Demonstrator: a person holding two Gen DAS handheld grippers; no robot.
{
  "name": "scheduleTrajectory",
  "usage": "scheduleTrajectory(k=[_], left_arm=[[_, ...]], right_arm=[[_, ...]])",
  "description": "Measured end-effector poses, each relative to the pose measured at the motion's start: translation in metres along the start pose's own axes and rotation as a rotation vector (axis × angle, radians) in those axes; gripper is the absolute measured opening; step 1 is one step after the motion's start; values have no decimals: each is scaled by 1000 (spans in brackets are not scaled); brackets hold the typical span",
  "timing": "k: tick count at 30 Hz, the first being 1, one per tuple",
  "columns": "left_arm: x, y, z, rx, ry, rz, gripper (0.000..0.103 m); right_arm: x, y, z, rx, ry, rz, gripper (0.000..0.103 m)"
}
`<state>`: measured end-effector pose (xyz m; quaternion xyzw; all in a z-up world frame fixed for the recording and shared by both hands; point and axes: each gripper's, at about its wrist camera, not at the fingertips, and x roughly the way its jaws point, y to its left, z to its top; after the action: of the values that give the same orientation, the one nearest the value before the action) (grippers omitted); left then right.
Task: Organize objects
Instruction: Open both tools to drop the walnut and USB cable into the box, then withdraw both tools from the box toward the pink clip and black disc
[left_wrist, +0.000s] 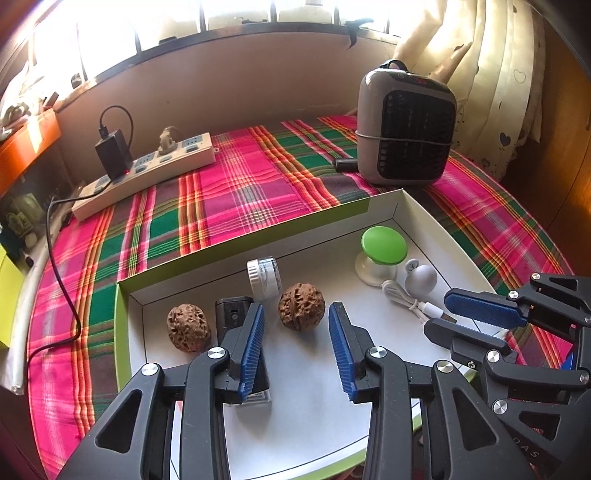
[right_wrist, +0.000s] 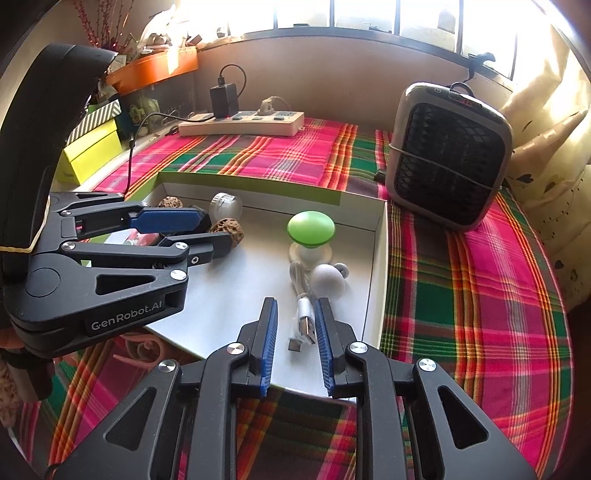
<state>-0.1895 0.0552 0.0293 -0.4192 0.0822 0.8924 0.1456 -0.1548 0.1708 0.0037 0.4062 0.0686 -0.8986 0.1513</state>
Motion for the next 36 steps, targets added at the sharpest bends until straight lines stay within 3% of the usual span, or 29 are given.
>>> scheduleTrajectory(k=[6, 36], left_arm=[[-8, 2, -3, -12, -14, -2, 35], [-66, 5, -38, -89, -89, 9, 35]], right_arm=[[-7, -1, -3, 12, -15, 4, 29], [-46, 14, -22, 37, -99, 25, 32]])
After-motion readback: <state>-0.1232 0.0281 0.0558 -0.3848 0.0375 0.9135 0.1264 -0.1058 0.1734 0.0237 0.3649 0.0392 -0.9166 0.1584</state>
